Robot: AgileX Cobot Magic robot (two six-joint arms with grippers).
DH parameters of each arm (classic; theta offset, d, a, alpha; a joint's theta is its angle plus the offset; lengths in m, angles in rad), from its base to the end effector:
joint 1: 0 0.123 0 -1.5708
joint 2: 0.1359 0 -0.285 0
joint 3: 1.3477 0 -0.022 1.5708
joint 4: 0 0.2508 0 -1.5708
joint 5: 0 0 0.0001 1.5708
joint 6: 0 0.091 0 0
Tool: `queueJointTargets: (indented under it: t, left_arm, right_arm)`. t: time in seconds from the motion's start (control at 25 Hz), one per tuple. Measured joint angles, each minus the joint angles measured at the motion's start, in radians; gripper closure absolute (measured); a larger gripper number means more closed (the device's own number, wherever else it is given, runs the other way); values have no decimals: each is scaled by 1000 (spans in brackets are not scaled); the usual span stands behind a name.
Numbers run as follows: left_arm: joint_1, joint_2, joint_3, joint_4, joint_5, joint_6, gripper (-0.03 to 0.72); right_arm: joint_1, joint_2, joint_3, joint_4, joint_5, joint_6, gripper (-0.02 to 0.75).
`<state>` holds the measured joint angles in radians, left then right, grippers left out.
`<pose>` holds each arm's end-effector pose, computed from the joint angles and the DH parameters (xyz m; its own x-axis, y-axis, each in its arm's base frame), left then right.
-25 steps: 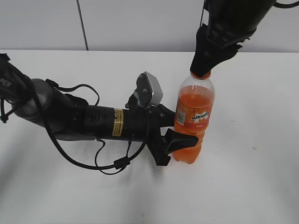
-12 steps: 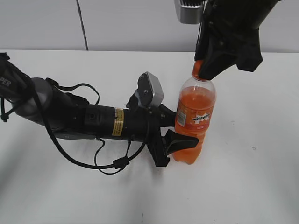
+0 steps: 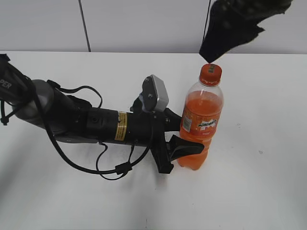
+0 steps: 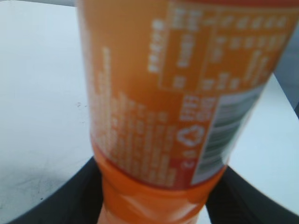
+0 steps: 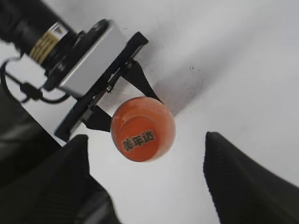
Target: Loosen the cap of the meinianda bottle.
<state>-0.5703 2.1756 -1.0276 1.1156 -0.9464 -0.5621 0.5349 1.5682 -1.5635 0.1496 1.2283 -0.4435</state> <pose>0.2910 -0.2654 0.0945 -0.1160 0.3238 -0.9390 0.9873 0.1412 -0.0733 0.2717 0.1758 0.3661 -0.5104 -0.7431 -0.4328 -0.8122 0.5819 -0.0412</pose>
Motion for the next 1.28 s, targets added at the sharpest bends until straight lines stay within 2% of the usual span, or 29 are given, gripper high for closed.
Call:
queueJointTargets:
  t: [0.12, 0.24, 0.36, 0.6, 0.88, 1.28]
  left_arm:
    - [0, 0, 0, 1, 0, 0, 295]
    - [0, 0, 0, 2, 0, 0, 295]
    - [0, 0, 0, 2, -1, 0, 295]
    - [0, 0, 0, 2, -1, 0, 295]
    - [0, 0, 0, 3, -1, 0, 295]
    - [0, 0, 0, 3, -1, 0, 295]
  right_arm:
    - [0, 0, 1, -19, 0, 353, 174]
    - [-1, 0, 4, -13, 0, 456, 216]
    - [-1, 5, 4, -13, 0, 479, 248]
    - [-1, 66, 7, 15, -1, 482, 261]
    - [-1, 73, 84, 9, -4, 478, 325]
    - [-1, 73, 41, 37, -4, 452, 352]
